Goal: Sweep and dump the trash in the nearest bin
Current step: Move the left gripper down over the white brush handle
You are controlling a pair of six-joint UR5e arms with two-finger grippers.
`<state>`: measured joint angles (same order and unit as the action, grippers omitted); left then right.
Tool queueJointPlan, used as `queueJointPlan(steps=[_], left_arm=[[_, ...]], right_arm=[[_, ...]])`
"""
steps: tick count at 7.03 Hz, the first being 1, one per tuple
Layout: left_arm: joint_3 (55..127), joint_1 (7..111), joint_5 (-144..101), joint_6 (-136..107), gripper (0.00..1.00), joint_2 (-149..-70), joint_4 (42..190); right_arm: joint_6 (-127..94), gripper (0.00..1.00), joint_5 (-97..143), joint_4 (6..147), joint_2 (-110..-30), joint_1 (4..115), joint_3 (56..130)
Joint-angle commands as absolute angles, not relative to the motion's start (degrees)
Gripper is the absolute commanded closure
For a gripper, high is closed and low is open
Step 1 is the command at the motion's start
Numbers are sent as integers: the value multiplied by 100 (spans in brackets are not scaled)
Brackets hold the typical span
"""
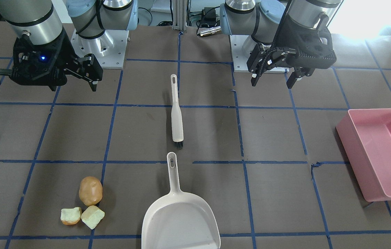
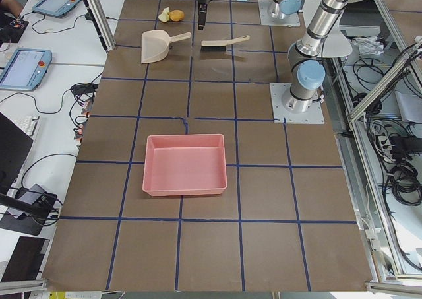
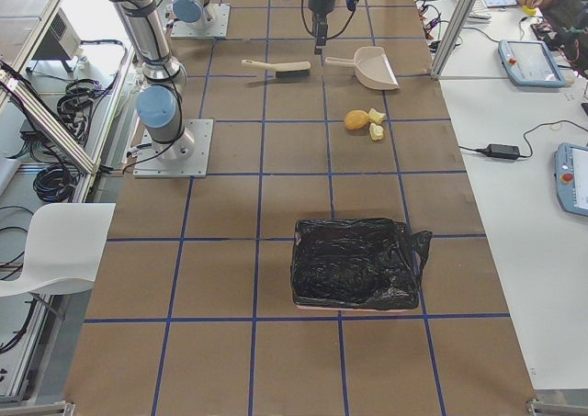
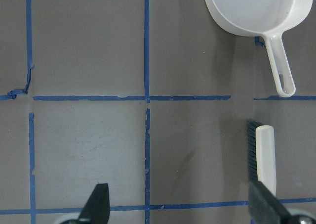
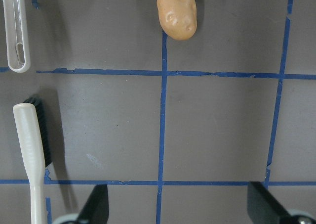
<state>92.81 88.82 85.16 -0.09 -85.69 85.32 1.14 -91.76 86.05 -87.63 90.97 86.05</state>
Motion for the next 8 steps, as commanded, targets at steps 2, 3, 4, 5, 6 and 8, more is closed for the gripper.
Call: queueJointPlan(steps=[2, 3, 4, 5, 6, 8], left_arm=[[9448, 8903, 8534, -17, 0, -8491, 8525], [9474, 8938, 8560, -78, 0, -8473, 8560], [9536, 8991, 8517, -79, 0, -8499, 8561], [9684, 9200, 8491, -97, 0, -8508, 8561], [9860, 9628, 8490, -427, 0, -8534, 8561], [10202, 10394, 8499, -1603, 0, -8657, 8491]], right_arm=[[114, 0, -9176, 8604, -8763, 9097, 8604], [114, 0, -9176, 8604, -8763, 9097, 8604], [114, 0, -9167, 8604, -8754, 9097, 8604], [114, 0, -9167, 8604, -8754, 9088, 8604], [114, 0, -9176, 8613, -8745, 9097, 8604], [114, 0, -9159, 8657, -8719, 9096, 8604]])
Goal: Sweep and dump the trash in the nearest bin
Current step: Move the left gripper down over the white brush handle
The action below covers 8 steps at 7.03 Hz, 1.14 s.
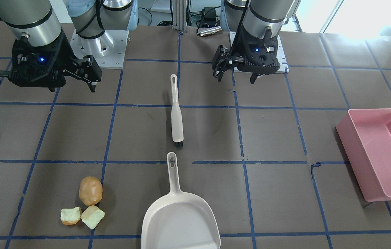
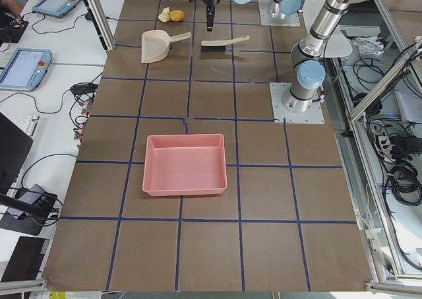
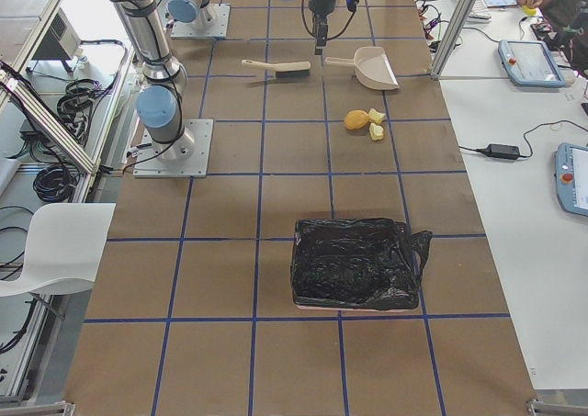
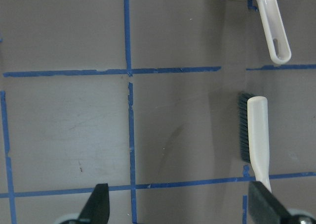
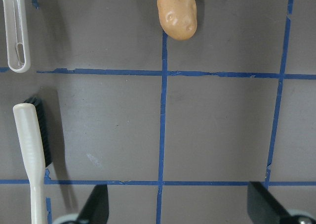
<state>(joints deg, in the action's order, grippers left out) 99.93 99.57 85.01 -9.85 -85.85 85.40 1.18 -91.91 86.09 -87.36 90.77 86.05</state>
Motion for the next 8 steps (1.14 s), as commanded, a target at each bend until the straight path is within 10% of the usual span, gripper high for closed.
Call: queueJointPlan(steps=[1, 8], left_arm=[[10465, 10737, 8490, -1965, 0, -8709, 8473], [11759, 12656, 8552, -3727, 2, -10258, 5925]], right_arm=[[114, 0, -9150, 8657, -8632, 9079, 8604], [184, 0, -9184, 9360, -8043, 8956, 8596]])
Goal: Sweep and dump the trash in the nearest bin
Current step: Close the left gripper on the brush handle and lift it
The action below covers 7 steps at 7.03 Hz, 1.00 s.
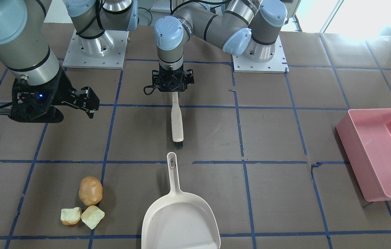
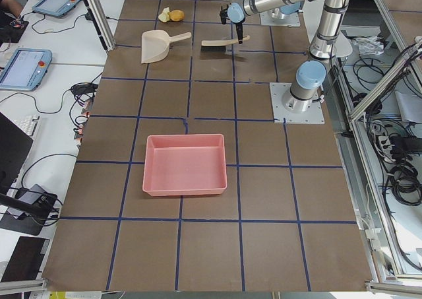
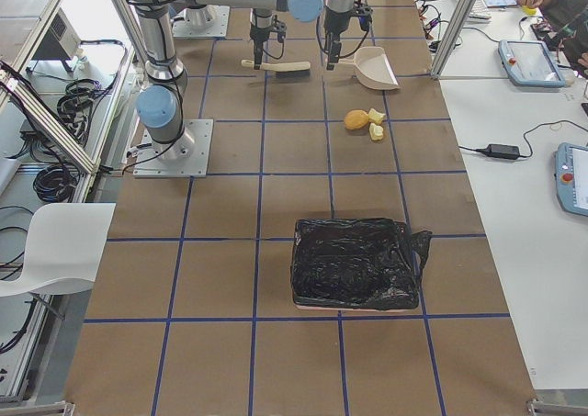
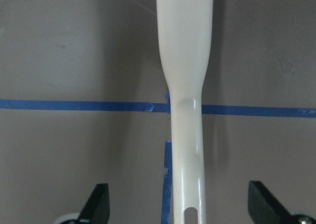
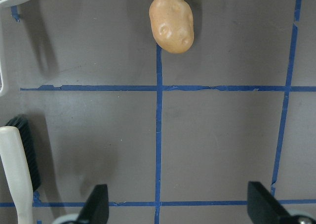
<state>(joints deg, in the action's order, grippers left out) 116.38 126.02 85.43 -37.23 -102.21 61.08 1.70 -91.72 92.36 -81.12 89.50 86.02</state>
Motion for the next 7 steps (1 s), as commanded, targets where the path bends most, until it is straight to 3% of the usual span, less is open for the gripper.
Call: queueJointPlan(steps=[1, 2, 3, 7], left_arm=[[11786, 12656, 8560, -3683, 14, -10222, 5924], [11786, 12656, 8552, -3691, 28, -10204, 5924], [11786, 12656, 8560, -3700, 33, -10178, 5924], [11786, 12656, 8578, -3691, 35, -10107, 5915]], right_arm=[[176, 0, -9158, 9360, -8042, 8956, 8596], [176, 0, -9150, 9413, -8042, 8956, 8587], [176, 0, -9149, 9439, -8042, 8965, 8587], [185, 0, -9149, 9439, -8042, 8947, 8596]])
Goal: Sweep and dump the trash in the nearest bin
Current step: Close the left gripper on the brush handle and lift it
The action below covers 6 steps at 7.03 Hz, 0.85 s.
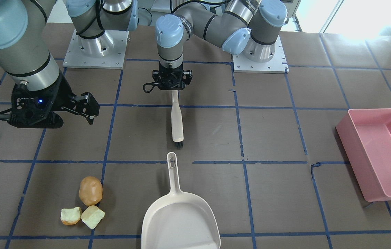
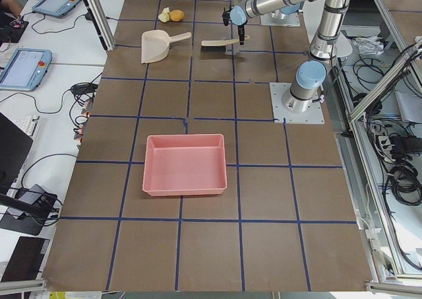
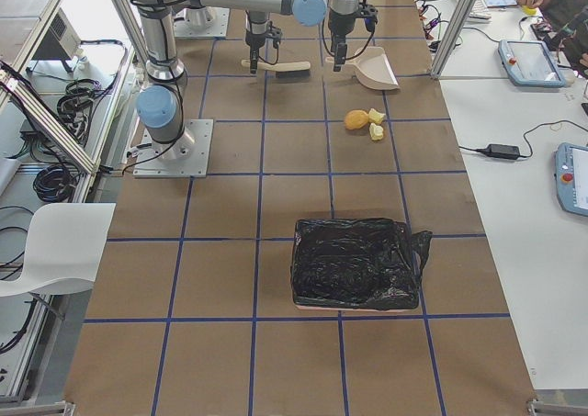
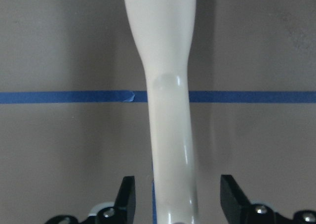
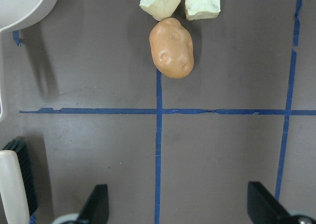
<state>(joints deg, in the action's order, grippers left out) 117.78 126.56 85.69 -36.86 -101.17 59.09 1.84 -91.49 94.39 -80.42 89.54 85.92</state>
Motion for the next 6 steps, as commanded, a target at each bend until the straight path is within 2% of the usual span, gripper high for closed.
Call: queueJointPlan(steps=[1, 2, 3, 4, 5, 6], left_arm=[[11777, 12656, 8578, -3691, 44, -10099, 5915], [11777, 12656, 8569, -3683, 49, -10099, 5915], [11777, 12639, 8569, -3665, 73, -10099, 5898], [11777, 12630, 8552, -3691, 93, -10090, 5889], [11777, 12630, 8552, -3709, 100, -10081, 5897], [11777, 12630, 8552, -3718, 100, -10072, 5889]], right_arm=[[185, 0, -9149, 9439, -8042, 8956, 8587], [185, 0, -9149, 9439, -8033, 8956, 8587], [185, 0, -9149, 9439, -8016, 8956, 8587], [185, 0, -9149, 9431, -8016, 8956, 8596], [185, 0, -9149, 9431, -8016, 8956, 8596], [176, 0, -9149, 9431, -8016, 8956, 8596]])
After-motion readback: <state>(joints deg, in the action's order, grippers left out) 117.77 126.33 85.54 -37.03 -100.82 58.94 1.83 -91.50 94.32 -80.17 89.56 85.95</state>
